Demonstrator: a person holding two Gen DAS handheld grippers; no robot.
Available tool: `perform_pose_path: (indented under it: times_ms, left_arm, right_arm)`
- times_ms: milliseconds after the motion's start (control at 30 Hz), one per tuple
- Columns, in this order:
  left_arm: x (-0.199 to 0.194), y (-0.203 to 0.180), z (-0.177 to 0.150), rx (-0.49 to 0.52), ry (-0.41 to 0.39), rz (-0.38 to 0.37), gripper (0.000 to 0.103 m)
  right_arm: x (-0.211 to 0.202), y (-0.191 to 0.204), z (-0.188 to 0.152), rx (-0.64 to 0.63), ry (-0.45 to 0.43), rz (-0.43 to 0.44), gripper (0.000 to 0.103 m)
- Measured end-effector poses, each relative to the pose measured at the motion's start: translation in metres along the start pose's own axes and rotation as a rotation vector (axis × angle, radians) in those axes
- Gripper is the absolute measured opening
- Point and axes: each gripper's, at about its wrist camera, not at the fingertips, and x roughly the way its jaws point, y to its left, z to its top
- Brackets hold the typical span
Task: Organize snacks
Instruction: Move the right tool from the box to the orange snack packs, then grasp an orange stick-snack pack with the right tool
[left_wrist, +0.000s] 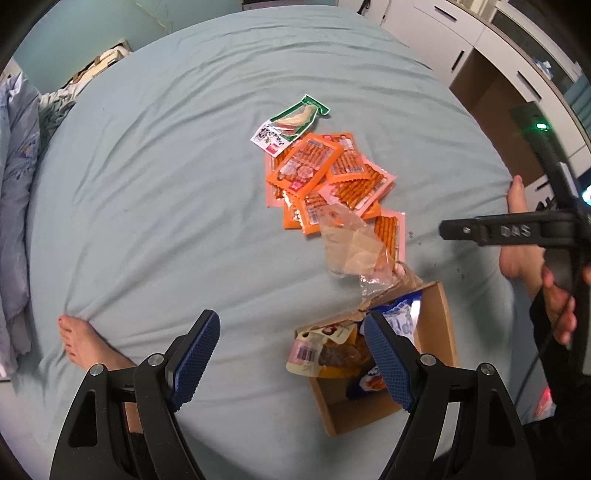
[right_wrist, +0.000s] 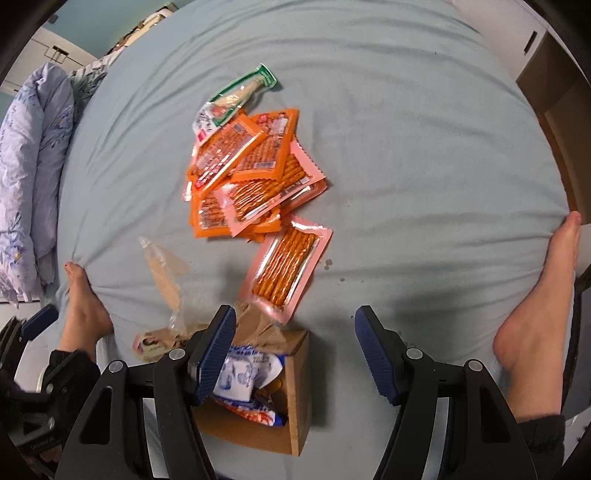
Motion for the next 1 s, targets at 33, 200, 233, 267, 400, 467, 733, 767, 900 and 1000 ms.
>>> perform_pose_path:
  times_ms: [33,200,233,267,400,467,733,767,900,1000]
  left_arm:
    - [0.000,0.000,0.000,-0.002,0.001,-0.002,0.081]
    - [0.005,0.006,0.001,-0.011,0.011,-0.005,0.081]
    - [0.006,0.007,0.001,-0.014,0.015,-0.007,0.081]
    - [0.008,0.009,0.001,-0.018,0.020,-0.010,0.081]
    - [0.019,0.017,0.001,-0.032,0.043,-0.017,0.081]
    - [0.023,0.020,0.001,-0.039,0.054,-0.016,0.081]
    - [0.039,0.027,0.004,-0.072,0.096,-0.036,0.081]
    - [0.040,0.026,0.004,-0.074,0.099,-0.035,0.081]
    - [0.043,0.025,0.005,-0.071,0.105,-0.018,0.081]
    - [0.046,0.024,0.008,-0.075,0.110,-0.010,0.081]
  right_arm:
    - [0.004,-0.001,0.004,0.007,0.011,-0.001,0.066]
    - [0.030,-0.009,0.026,0.061,0.073,0.030,0.066]
    - [0.035,-0.010,0.030,0.067,0.082,0.035,0.066]
    - [0.042,-0.012,0.033,0.075,0.091,0.035,0.066]
    - [0.076,-0.019,0.042,0.096,0.150,0.020,0.066]
    - [0.094,-0.021,0.044,0.100,0.180,0.009,0.066]
    - [0.141,0.009,0.052,-0.027,0.223,-0.014,0.066]
    - [0.144,0.015,0.052,-0.051,0.222,-0.028,0.066]
    - [0.150,0.041,0.048,-0.206,0.189,-0.110,0.046]
    - [0.141,0.043,0.046,-0.244,0.153,-0.096,0.026]
